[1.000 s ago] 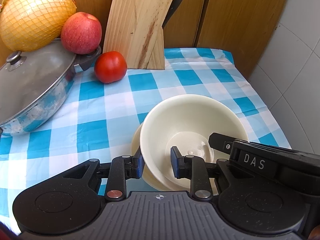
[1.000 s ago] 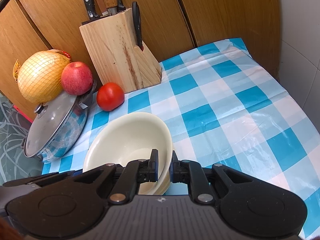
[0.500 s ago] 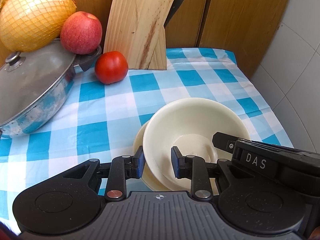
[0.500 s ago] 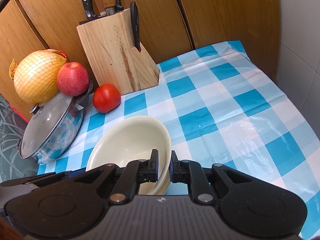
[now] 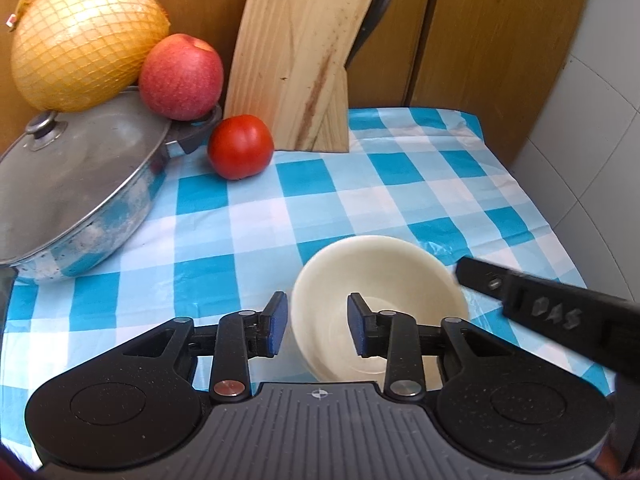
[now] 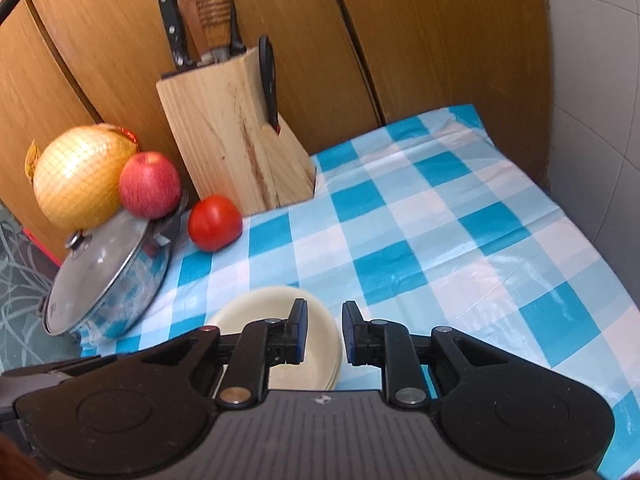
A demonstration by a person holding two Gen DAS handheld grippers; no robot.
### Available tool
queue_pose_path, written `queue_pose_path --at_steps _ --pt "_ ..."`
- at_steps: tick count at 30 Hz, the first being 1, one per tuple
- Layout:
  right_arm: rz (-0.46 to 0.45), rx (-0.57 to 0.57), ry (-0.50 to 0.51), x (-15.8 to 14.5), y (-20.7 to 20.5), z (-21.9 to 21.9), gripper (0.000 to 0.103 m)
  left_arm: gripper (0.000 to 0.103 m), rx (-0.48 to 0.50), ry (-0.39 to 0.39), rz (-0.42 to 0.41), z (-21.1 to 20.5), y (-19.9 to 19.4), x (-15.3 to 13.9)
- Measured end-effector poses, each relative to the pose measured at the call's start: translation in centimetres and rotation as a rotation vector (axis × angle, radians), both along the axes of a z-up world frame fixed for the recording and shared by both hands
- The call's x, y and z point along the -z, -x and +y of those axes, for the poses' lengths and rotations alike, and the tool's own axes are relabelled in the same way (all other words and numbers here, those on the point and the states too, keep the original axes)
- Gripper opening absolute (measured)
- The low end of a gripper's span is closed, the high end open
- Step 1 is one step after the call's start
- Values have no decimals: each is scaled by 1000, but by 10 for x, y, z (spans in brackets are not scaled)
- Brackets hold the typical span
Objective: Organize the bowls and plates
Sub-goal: 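Open the left tool while the right tool opens, releasing the small bowl rim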
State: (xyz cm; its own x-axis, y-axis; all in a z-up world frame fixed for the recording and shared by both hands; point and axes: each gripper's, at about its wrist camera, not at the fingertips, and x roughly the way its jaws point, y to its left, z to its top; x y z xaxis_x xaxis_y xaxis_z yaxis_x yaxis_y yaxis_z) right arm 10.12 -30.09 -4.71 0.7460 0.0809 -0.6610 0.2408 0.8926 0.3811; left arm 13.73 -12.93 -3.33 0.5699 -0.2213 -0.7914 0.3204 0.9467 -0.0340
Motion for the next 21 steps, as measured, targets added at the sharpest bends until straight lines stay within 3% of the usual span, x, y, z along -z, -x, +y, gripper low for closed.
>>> queue_pose_path --at_steps 7,21 --pt "45 -1 10 8 -2 -2 23 59 -11 1 -10 10 0 -3" --pt "94 -14 -26 20 -6 -1 29 74 -9 -8 20 13 -4 9"
